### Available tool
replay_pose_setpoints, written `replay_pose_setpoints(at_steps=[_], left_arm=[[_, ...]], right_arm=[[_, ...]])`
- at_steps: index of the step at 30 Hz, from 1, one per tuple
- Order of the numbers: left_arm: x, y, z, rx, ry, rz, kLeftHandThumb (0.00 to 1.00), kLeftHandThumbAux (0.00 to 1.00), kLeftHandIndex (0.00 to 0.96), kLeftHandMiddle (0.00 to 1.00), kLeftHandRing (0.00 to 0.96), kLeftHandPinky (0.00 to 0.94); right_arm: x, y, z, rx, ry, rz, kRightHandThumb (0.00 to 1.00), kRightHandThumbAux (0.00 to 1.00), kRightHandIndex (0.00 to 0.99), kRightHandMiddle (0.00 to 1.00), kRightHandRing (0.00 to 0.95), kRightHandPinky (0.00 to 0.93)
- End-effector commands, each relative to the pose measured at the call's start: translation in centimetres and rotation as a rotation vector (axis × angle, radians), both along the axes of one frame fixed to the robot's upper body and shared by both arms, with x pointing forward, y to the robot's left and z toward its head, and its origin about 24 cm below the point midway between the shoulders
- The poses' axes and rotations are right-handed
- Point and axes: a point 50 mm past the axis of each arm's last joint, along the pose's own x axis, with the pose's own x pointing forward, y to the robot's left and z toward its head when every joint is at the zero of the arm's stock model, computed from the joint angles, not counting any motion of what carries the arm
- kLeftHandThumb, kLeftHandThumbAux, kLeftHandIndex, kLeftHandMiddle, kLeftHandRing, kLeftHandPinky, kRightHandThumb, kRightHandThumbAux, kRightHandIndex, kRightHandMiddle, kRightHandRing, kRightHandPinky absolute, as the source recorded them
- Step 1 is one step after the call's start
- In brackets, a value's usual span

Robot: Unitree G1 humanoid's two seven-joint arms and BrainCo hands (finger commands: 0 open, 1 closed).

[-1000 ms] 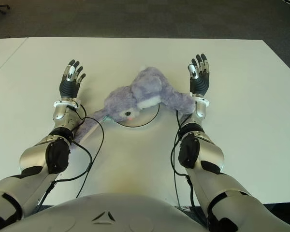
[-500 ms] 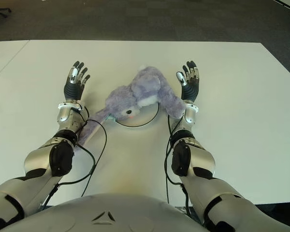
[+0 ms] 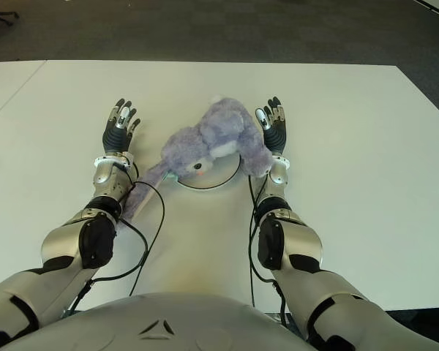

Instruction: Put the doll into the plate.

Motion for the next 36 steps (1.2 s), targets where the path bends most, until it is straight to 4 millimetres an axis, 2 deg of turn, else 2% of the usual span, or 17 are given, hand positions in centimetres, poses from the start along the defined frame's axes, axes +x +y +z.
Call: replay_pose_setpoints(at_steps=[1,4,7,13,25,36], left_arm=[[-5.41,-3.32,-6.95,-0.067,0.319,-0.014,0.000,0.579,0.076,0.083,0.069,0.088],[-5.23,-3.01,-7.05,-0.033,0.356,-0.024,0.000,0.587,0.068,0.083,0.070,0.090],[-5.08,-2.89,-7.11,0.015,0.388,-0.037,0.000,0.617,0.062,0.094,0.083,0.118],[-5.04,-2.94,-7.17,0.053,0.406,-0.041,0.000,0.668,0.067,0.114,0.108,0.143],[-5.16,-3.03,-7.29,0.085,0.417,-0.057,0.000,0.710,0.059,0.113,0.114,0.134],[-5.08,-2.94,-7.30,0.090,0.430,-0.044,0.000,0.719,0.057,0.113,0.115,0.139]], right_arm=[[-6.59,1.84,-8.92,0.068,0.426,0.028,0.000,0.606,0.063,0.035,0.013,0.026],[-5.98,1.62,-8.60,0.073,0.437,0.020,0.000,0.621,0.067,0.041,0.019,0.037],[-6.08,1.61,-8.81,0.073,0.462,0.008,0.000,0.655,0.083,0.063,0.040,0.078],[-6.11,1.71,-8.92,0.077,0.479,-0.007,0.000,0.681,0.102,0.088,0.065,0.091],[-6.10,1.85,-9.05,0.117,0.495,-0.013,0.000,0.768,0.124,0.116,0.091,0.098],[-6.05,1.69,-9.15,0.120,0.515,-0.003,0.000,0.790,0.119,0.121,0.101,0.115]])
